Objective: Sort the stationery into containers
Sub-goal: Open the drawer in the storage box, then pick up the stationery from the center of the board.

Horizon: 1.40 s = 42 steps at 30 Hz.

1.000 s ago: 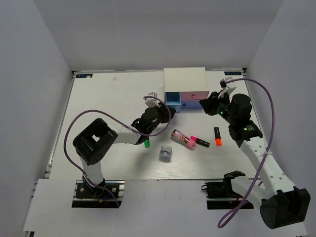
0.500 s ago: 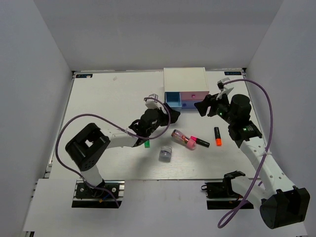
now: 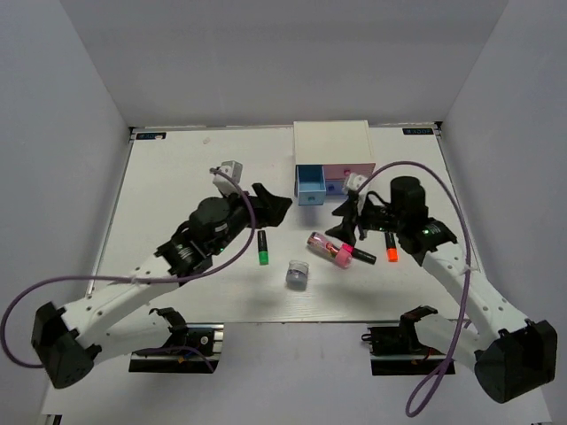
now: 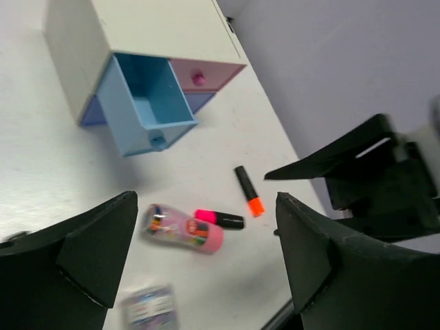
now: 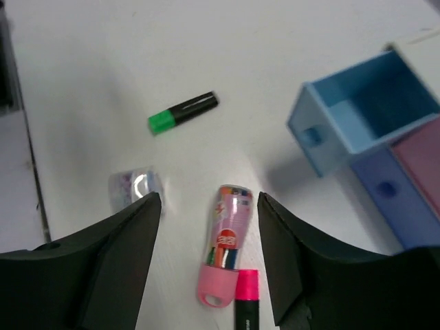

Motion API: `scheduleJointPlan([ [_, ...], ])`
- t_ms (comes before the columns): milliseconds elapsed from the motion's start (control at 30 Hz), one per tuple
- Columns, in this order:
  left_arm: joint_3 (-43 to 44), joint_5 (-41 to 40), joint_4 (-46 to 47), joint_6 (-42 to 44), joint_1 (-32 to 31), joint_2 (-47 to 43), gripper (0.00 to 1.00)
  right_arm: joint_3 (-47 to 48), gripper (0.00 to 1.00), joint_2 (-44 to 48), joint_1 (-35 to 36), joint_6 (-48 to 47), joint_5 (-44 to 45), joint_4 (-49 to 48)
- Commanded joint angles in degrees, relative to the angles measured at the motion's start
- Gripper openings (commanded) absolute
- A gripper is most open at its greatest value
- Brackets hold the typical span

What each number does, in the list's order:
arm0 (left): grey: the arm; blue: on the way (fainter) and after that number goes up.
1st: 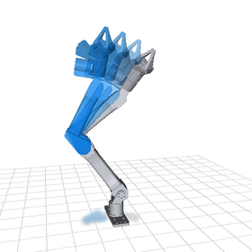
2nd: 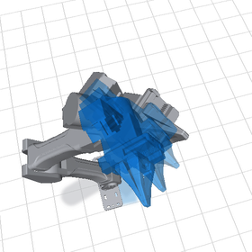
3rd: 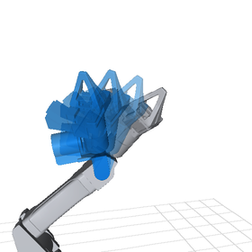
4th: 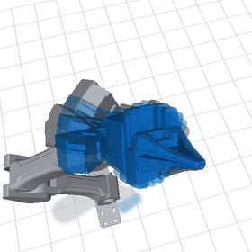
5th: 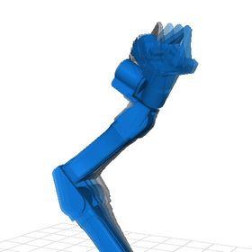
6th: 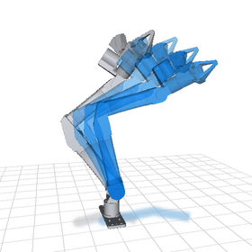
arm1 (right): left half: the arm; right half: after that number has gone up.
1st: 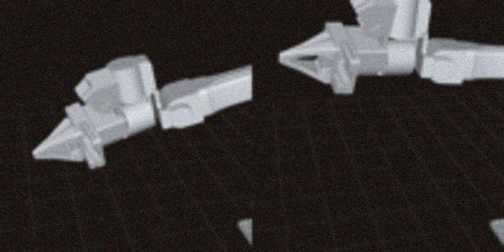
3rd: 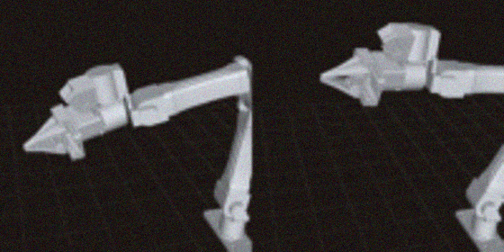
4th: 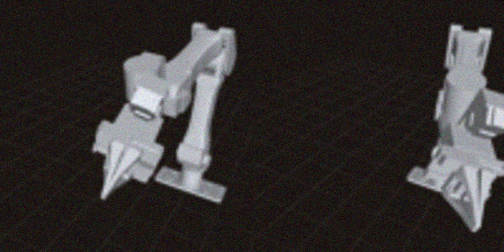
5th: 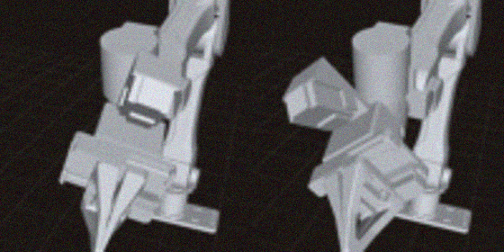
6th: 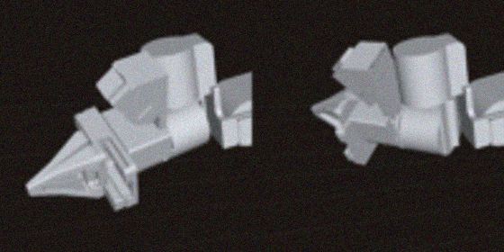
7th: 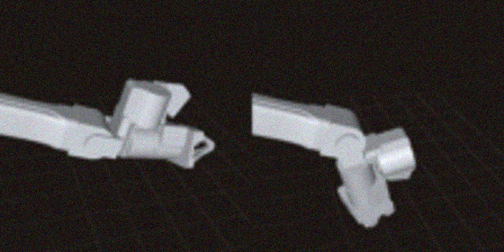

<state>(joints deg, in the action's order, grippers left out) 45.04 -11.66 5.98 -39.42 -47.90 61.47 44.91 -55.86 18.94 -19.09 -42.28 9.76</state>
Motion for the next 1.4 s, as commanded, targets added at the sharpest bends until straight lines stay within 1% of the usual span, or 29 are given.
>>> scheduleJointPlan([
  [0,2.2,-3.4,-18.2,10.8,0.2,-6.7,0.92,2.3,0.64,-3.1,9.3,-8.9,0.7,6.1],
  [33,2.7,-4.4,-19.8,14.6,0.8,-8.6,0.92,2.7,0.64,-5.6,11.1,-9.1,2.3,6.3],
  [67,2.7,-5.2,-22.4,16.3,0.8,-9.3,0.92,3.0,0.64,-8.5,12.8,-9.6,5.9,6.5],
  [100,2.7,-6.0,-23.4,17.3,0.8,-9.8,0.93,3.4,0.67,-10.1,16.6,-10.0,9.3,7.5],
  [133,1.8,-8.0,-23.9,18.9,0.8,-10.3,0.94,4.1,0.7,-11.4,20.0,-9.9,10.9,7.7],
  [167,1.8,-8.5,-23.9,19.8,0.8,-11.0,0.94,4.4,0.73,-15.9,23.0,-9.7,13.3,7.9],
  [233,2.9,-8.6,-24.6,21.2,0.8,-11.0,0.94,5.2,0.81,-18.4,25.7,-9.7,17.4,7.7],
  [267,3.5,-8.6,-25.4,22.6,0.8,-11.0,0.94,5.5,0.82,-21.0,27.6,-9.6,19.8,7.6],
  [300,3.5,-9.7,-26.0,22.6,0.8,-11.0,0.95,6.0,0.9,-21.7,28.6,-9.0,21.8,7.0],
  [467,2.8,-12.7,-27.9,26.7,0.8,-13.1,0.95,5.6,0.9,-23.4,30.5,-8.5,26.9,4.4],
  [633,0.7,-16.1,-28.6,27.9,0.8,-16.8,0.96,7.3,0.9,-27.7,32.5,-9.6,27.8,5.4],
  [733,-0.5,-15.6,-28.6,27.9,0.8,-18.8,0.96,8.2,0.9,-29.0,33.5,-9.9,26.8,6.8],
  [1100,-0.5,-13.9,-28.6,27.9,0.8,-17.8,0.96,8.5,0.9,-31.2,33.7,-8.8,26.3,7.5],
  [1367,-0.5,-13.9,-28.6,27.9,0.8,-17.8,0.96,9.4,0.9,-35.6,33.6,-5.3,23.9,8.8],
])
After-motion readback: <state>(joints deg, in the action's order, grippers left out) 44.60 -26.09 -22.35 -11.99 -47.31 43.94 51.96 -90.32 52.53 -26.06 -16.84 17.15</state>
